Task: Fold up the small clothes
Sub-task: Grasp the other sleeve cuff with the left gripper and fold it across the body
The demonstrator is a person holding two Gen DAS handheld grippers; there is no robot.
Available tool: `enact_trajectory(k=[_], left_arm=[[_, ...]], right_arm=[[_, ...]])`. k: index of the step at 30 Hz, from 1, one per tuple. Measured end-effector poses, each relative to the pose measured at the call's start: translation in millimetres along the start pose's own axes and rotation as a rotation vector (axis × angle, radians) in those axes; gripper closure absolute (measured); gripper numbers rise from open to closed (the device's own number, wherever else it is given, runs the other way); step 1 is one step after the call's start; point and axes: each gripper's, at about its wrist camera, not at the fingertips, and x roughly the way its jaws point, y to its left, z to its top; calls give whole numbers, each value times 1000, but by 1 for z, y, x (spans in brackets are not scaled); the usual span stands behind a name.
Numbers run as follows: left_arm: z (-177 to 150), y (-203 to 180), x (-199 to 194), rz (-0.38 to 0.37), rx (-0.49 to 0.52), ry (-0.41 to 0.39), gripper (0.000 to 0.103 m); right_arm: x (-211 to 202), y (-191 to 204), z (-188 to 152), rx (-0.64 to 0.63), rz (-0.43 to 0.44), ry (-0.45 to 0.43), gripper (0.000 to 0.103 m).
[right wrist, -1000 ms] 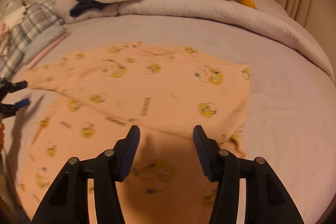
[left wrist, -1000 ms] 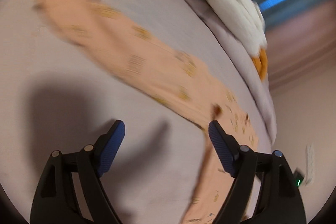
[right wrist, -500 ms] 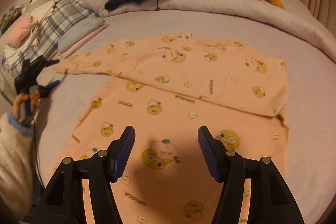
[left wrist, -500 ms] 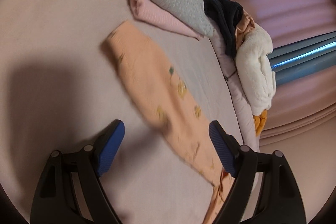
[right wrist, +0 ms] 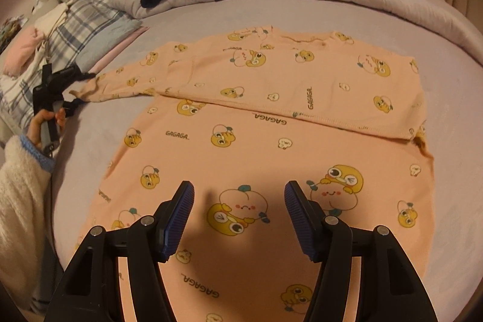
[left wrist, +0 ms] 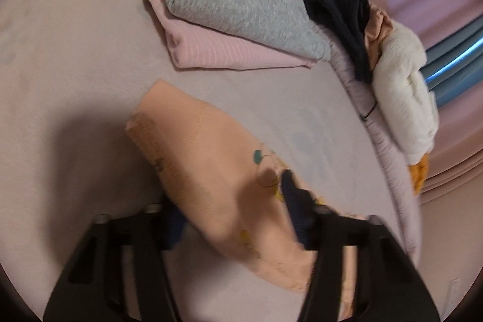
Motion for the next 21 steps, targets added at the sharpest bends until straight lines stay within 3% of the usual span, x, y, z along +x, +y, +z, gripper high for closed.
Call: enact_trajectory(k=[2, 3, 5, 11, 15, 21], left_arm=[[1, 3, 0, 37, 15, 3, 80], [1, 5, 0, 35, 11, 9, 90], [2, 11, 0, 13, -8, 33, 99], [-5, -19, -32, -20, 66, -32, 101], [-17, -74, -60, -76, 209, -73, 101], [-62, -175, -89, -183, 414, -74, 101]], right_arm=[[-2, 1, -2, 5, 6, 0, 41], [-3, 2, -3, 4, 8, -2, 41], [-5, 2, -4, 2, 8, -6, 41], [-16, -9, -10, 34, 14, -24, 41], [-26, -20, -15, 74, 27, -48, 41], [-42, -40, -29, 131, 50, -88, 41]])
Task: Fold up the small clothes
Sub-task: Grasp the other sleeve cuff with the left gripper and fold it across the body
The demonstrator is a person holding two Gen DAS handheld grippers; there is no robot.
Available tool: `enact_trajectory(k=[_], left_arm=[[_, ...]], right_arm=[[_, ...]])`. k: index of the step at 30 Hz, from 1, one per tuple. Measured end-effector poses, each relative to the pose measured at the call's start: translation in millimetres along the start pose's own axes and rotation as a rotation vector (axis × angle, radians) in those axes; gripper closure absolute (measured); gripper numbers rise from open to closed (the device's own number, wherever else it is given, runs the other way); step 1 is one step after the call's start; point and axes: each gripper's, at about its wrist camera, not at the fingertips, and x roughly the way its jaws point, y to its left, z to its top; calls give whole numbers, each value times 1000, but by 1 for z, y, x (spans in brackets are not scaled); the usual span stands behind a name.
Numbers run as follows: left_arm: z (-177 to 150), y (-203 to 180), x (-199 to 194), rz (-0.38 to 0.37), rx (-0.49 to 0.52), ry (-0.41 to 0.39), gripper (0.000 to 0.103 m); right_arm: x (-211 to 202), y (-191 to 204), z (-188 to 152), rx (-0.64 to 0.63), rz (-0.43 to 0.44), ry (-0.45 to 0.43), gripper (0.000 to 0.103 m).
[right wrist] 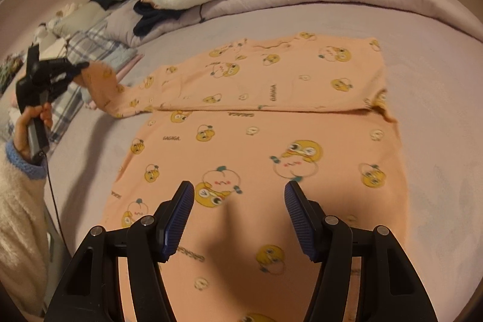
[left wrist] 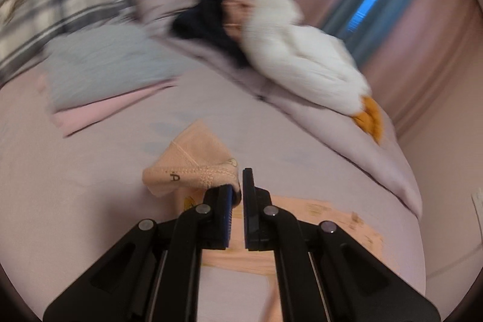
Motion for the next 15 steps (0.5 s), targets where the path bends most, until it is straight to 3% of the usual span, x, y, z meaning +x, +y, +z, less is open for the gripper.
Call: enact_trajectory(k=[6, 9, 13, 14, 15], left_arm=[[-40, -121, 19, -134, 186, 85, 101], [-80, -182, 39, -182, 300, 154, 100], [-131, -229, 71, -215, 407, 267, 98], [-147, -239, 81, -236, 432, 320, 90], [-162, -247, 92, -254, 456, 388, 71]], right_arm=[[-20, -28, -2, 68, 18, -52, 41], [-25, -44, -4, 115, 23, -69, 41], [-28, -65, -8, 178, 35, -79, 41], [-28, -68, -9, 192, 38, -81, 40], [-29, -72, -9, 201, 41, -81, 40]])
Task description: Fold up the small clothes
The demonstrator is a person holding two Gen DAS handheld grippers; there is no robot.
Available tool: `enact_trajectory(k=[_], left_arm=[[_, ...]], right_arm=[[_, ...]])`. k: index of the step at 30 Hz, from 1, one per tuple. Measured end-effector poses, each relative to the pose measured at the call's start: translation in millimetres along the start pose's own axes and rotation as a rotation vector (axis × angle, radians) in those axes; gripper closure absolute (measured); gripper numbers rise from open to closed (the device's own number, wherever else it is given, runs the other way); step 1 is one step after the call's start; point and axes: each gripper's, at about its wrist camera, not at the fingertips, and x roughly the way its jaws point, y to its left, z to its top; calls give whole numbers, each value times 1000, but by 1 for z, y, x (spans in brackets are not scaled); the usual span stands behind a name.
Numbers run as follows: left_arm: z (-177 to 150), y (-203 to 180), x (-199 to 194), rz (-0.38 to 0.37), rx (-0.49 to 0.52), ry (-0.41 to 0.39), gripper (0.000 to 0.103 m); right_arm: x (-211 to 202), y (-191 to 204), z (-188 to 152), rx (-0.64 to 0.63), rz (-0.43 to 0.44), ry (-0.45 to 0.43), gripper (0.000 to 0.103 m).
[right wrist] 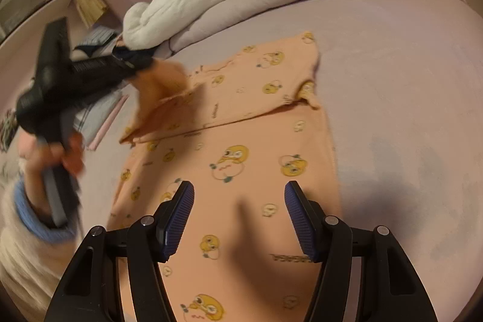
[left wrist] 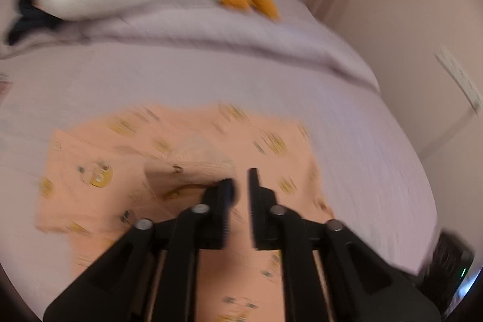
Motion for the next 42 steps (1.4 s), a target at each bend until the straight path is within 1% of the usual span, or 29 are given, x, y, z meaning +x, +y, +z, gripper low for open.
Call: enact_trajectory(k=[1, 2, 3, 5, 6, 7, 8, 10, 11, 12, 14, 16, 17, 18, 19, 20, 22, 23, 24, 26, 29, 31, 33, 34, 35, 36, 37, 39, 42], left_arm=[[-2, -4, 10, -6, 10, 34, 57], [-9, -11, 21, -1, 27, 73, 34], [-15, -16, 24, 7, 44, 81, 31], [-22, -26, 28, 1, 97, 92, 30], [-23, -27, 26, -5, 106, 98, 30], [-24, -24, 22, -17, 106, 96, 30], [-26, -21, 17, -46, 103, 89, 30], [-32, -14, 5, -101, 110, 76, 23], [-37, -14, -3, -100, 149, 65, 16], [-43, -12, -7, -79, 170, 54, 13], [-57, -5, -18, -21, 191, 44, 12], [-67, 13, -21, -47, 149, 56, 12], [-73, 24, -24, -70, 108, 65, 12], [-80, 31, -29, -66, 82, 66, 12], [-84, 44, -33, -62, 34, 63, 12], [-90, 55, -39, -73, -9, 53, 12], [-99, 72, -50, -83, -85, 28, 12], [-103, 83, -56, -90, -126, 12, 12], [-108, 92, -62, -91, -162, -9, 12], [-118, 104, -74, -86, -209, -40, 12], [-133, 117, -87, -93, -269, -63, 12], [-140, 123, -92, -97, -301, -70, 12], [-148, 130, -97, -105, -330, -69, 12], [-150, 132, -98, -107, -336, -69, 12], [-152, 135, -101, -108, -340, -69, 12], [-155, 137, -102, -109, -345, -72, 12], [-155, 137, -102, -115, -351, -75, 12], [-160, 142, -103, -127, -363, -78, 12], [-166, 146, -102, -142, -377, -82, 12]], right_arm=[[0, -5, 1, 13, 7, 1, 40], [0, -8, 2, 24, 12, 2, 40], [-1, -10, 3, 34, 16, 3, 40], [-2, -16, 5, 52, 25, -1, 40], [-3, -17, 6, 59, 27, -4, 40], [-3, -19, 7, 68, 30, -5, 40], [-2, -20, 9, 78, 35, -6, 40], [-2, -20, 12, 86, 57, -10, 40], [-2, -19, 13, 86, 65, -11, 40], [1, -17, 17, 85, 63, -8, 40], [7, -10, 22, 74, 56, -2, 40], [13, -1, 26, 49, 60, 10, 40], [14, 3, 26, 33, 64, 16, 40], [20, 13, 28, -2, 70, 29, 40], [26, 24, 30, -42, 67, 41, 40], [30, 31, 31, -70, 64, 48, 40], [45, 58, 35, -186, 58, 58, 40], [49, 67, 37, -221, 52, 58, 40], [58, 84, 39, -295, 36, 57, 40], [70, 102, 40, -387, 28, 46, 40], [97, 125, 42, -498, -26, 53, 40], [112, 128, 46, -501, -55, 67, 41], [125, 125, 52, -487, -70, 78, 52], [129, 122, 54, -471, -70, 87, 69], [133, 118, 58, -440, -52, 99, 81], [132, 112, 61, -396, -30, 102, 85], [130, 107, 61, -376, -33, 94, 93], [119, 95, 64, -314, -35, 56, 94], [97, 61, 69, -143, 3, -7, 94]])
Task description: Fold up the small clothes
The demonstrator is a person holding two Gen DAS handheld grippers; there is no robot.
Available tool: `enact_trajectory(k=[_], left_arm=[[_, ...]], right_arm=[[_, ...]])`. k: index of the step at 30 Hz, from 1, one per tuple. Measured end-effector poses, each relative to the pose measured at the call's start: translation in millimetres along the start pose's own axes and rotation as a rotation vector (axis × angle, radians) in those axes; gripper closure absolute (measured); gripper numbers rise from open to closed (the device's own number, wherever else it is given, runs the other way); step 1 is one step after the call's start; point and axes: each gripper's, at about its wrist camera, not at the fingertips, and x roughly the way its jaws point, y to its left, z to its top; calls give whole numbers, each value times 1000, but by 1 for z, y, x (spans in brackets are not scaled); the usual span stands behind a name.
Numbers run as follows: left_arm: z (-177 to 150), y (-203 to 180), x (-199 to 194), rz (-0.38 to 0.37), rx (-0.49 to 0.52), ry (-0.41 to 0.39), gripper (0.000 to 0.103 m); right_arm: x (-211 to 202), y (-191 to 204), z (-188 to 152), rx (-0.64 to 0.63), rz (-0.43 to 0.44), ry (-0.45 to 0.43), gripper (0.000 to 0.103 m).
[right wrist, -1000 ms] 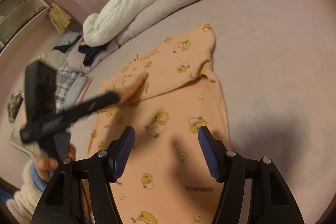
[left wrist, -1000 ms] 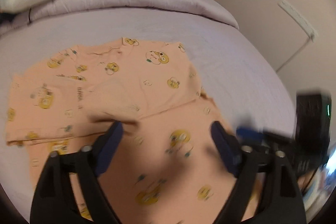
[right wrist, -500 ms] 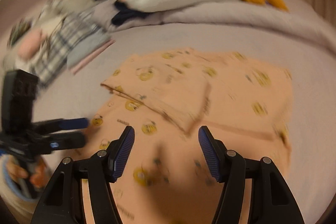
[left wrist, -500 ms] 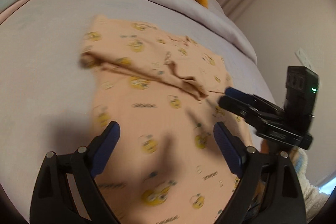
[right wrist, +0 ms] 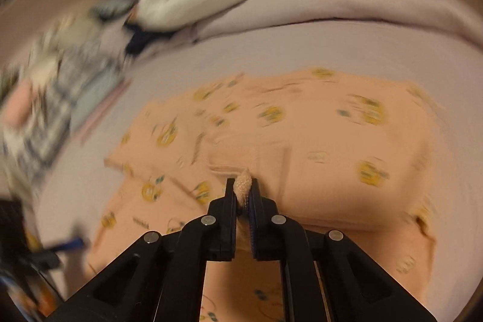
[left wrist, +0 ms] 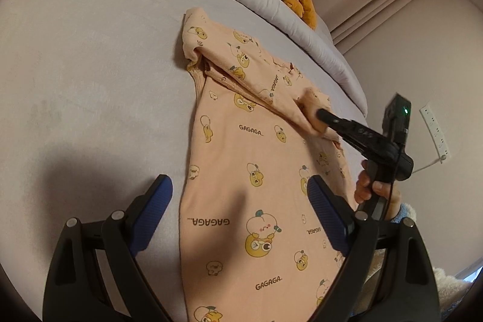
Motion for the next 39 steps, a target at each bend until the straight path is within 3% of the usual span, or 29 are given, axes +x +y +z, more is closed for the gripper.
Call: enact_trajectory(k=[5, 8, 11, 14, 16, 19, 23, 26, 30, 34, 35, 37, 39], left_arm=[[-5, 2, 1, -8, -5, 9, 12], [-5, 2, 0, -6, -6, 10, 12], [-6, 0, -1, 4, 1, 9, 12], [-7, -1, -1, 7, 3, 10, 12], [-8, 0, -2, 10, 3, 13, 12], [-9, 2, 0, 20, 7, 19, 12], [-9, 6, 4, 13, -7, 25, 12], [-10, 6, 6, 11, -4, 34, 12], [-12, 5, 8, 19, -4, 46, 12], [-15, 2, 5, 32, 12, 51, 12], [-16, 1, 4, 42, 18, 52, 12], [-17, -3, 4, 67, 38, 48, 12], [-20, -9, 3, 95, 60, 44, 12]], right_arm=[[-20, -57, -16, 226, 65, -13, 91], [-18, -66, -21, 266, 105, 5, 78], [-12, -63, -14, 268, 126, 1, 73], [4, -54, -3, 232, 65, 29, 76], [6, -50, 3, 196, 13, 52, 98], [-14, -41, 16, 121, -28, -7, 98], [-34, -61, 32, 145, -111, -71, 98], [-29, -82, 36, 155, -164, -18, 98], [-16, -91, 30, 93, -360, 31, 97], [-18, -72, 20, 13, -492, 5, 92], [-22, -63, 18, -17, -497, -31, 92], [-32, -49, 14, -66, -418, -92, 91], [-34, -38, 9, -110, -342, -97, 91]])
